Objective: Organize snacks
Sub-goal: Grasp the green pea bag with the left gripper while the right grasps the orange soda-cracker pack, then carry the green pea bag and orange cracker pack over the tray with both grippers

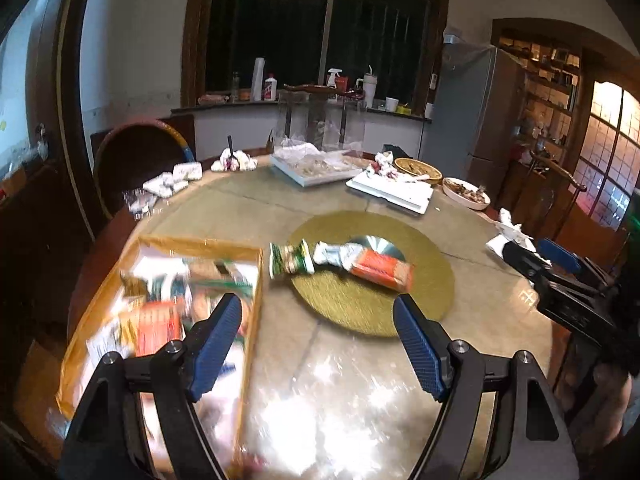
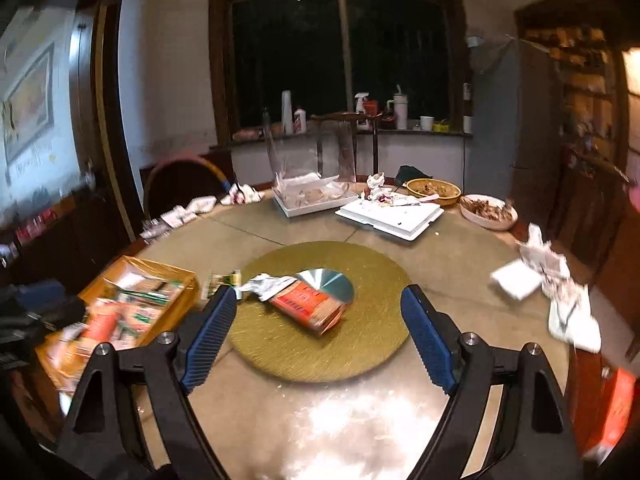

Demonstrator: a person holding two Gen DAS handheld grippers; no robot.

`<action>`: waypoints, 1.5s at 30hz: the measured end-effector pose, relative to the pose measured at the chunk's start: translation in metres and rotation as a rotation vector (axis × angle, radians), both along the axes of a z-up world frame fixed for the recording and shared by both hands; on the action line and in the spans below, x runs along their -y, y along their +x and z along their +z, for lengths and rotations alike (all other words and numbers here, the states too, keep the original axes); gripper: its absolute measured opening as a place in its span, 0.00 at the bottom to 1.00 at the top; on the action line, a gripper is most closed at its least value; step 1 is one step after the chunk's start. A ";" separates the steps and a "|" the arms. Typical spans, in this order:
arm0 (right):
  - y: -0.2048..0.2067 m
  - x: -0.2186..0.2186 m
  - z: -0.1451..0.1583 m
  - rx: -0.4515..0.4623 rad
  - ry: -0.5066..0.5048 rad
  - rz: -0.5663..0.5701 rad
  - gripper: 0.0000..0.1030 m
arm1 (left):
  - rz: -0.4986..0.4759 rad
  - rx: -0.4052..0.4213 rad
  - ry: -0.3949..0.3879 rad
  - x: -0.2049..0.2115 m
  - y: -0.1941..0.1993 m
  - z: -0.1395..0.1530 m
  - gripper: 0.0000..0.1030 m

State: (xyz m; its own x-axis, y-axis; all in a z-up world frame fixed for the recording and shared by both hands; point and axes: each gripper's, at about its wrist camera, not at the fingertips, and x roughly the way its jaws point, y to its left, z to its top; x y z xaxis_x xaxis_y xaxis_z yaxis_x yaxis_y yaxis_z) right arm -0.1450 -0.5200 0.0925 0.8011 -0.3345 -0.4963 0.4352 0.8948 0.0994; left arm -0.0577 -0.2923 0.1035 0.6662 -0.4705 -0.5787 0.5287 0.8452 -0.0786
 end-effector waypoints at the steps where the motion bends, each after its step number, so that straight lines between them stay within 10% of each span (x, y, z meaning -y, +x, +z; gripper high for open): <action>1: 0.016 0.015 -0.005 -0.026 0.027 0.012 0.82 | -0.003 0.000 0.006 0.003 0.010 0.002 0.76; 10: 0.110 0.078 -0.085 -0.198 0.261 0.178 0.82 | 0.019 -0.139 0.032 0.003 0.076 -0.025 0.76; 22: 0.201 0.090 -0.154 -0.371 0.264 0.311 0.82 | 0.011 -0.224 0.046 0.000 0.116 -0.040 0.76; 31: 0.167 0.063 -0.153 -0.392 0.289 0.267 0.58 | -0.036 -0.242 0.134 0.035 0.142 -0.057 0.76; 45: 0.049 -0.007 -0.146 -0.377 0.332 0.151 0.58 | -0.128 -0.270 0.392 0.123 0.212 -0.108 0.65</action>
State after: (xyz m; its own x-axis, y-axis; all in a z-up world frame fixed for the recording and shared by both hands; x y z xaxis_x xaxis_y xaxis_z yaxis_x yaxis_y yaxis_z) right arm -0.0963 -0.5128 -0.0536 0.5740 -0.0047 -0.8189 0.3637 0.8974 0.2498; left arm 0.1538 -0.4154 -0.0040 0.4194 -0.2511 -0.8724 0.6349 0.7680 0.0842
